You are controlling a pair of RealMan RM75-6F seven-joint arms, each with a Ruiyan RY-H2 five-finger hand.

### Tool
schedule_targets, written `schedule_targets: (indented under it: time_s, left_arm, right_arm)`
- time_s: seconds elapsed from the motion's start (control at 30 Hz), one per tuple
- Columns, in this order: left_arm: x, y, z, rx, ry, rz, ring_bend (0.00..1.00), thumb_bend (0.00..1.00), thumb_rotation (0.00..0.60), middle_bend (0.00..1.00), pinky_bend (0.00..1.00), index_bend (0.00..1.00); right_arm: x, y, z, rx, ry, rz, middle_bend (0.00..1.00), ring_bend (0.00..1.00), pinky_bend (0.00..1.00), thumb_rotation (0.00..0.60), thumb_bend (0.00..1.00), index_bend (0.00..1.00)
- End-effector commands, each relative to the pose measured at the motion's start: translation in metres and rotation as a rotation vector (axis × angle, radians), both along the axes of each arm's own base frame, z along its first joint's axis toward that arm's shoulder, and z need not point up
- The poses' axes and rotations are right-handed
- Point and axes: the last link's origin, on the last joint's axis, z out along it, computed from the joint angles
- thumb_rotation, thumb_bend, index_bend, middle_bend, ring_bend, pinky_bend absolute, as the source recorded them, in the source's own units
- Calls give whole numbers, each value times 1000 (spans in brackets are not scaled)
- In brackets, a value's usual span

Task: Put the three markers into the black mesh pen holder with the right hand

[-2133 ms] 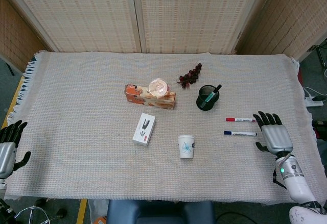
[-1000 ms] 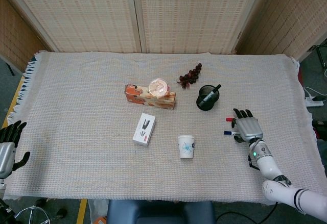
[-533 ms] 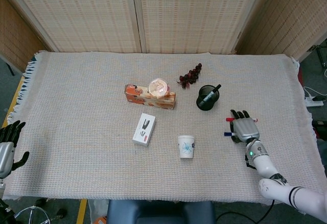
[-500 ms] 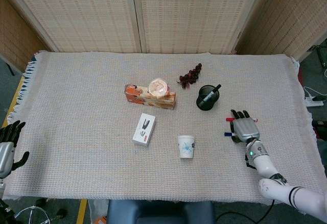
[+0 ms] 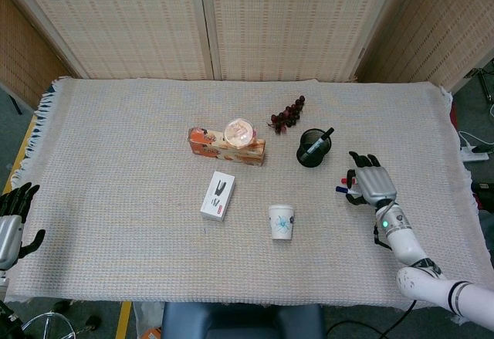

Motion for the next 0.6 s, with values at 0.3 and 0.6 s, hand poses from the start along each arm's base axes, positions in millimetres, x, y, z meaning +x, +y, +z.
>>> schedule_targets:
  time_s: [0.3, 0.6]
  left_arm:
    - [2, -2, 3, 11, -8, -9, 0, 318, 600, 0, 56, 15]
    - [0, -1, 5, 16, -13, -3, 0, 318, 600, 0, 55, 15]
  right_arm:
    - [102, -55, 75, -55, -724, 92, 20, 78, 0, 600, 285, 673]
    - [112, -110, 52, -23, -951, 64, 28, 86, 0, 600, 290, 682]
